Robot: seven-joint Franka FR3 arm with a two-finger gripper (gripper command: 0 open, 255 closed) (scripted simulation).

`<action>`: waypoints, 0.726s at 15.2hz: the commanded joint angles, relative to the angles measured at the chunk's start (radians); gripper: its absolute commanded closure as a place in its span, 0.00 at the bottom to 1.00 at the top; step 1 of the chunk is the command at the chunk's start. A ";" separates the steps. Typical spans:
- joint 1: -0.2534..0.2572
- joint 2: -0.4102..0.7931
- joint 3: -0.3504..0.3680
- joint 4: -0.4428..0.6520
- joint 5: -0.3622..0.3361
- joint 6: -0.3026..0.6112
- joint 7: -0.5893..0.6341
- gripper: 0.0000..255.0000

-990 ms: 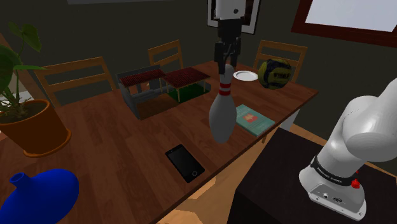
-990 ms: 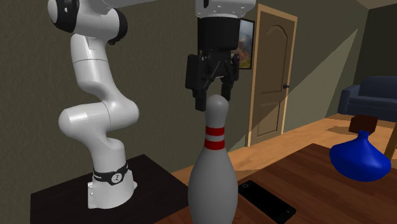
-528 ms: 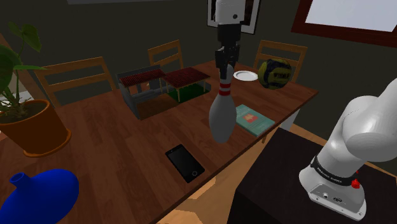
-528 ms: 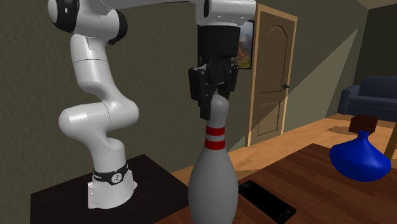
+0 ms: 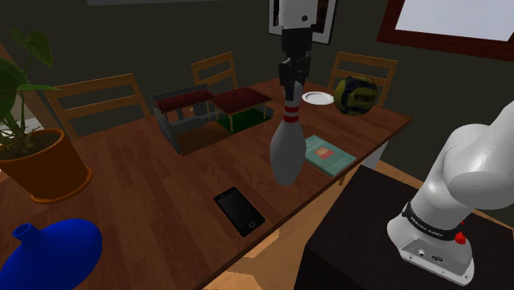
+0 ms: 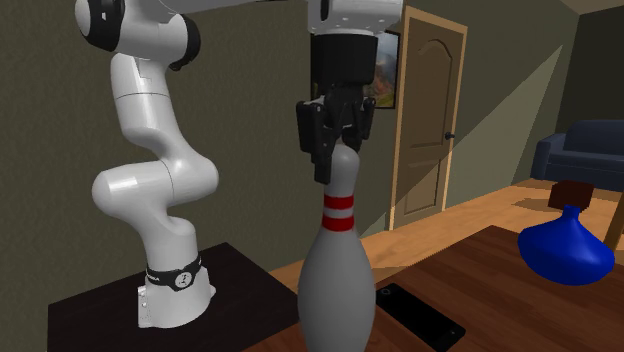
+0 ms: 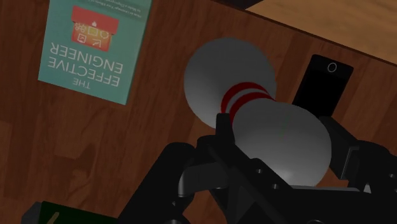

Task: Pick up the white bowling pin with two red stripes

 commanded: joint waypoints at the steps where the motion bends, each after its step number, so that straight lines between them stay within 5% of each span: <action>1: -0.001 0.002 -0.001 0.025 -0.001 -0.022 0.001 1.00; 11: -0.002 0.030 -0.004 0.188 -0.004 -0.157 0.015 1.00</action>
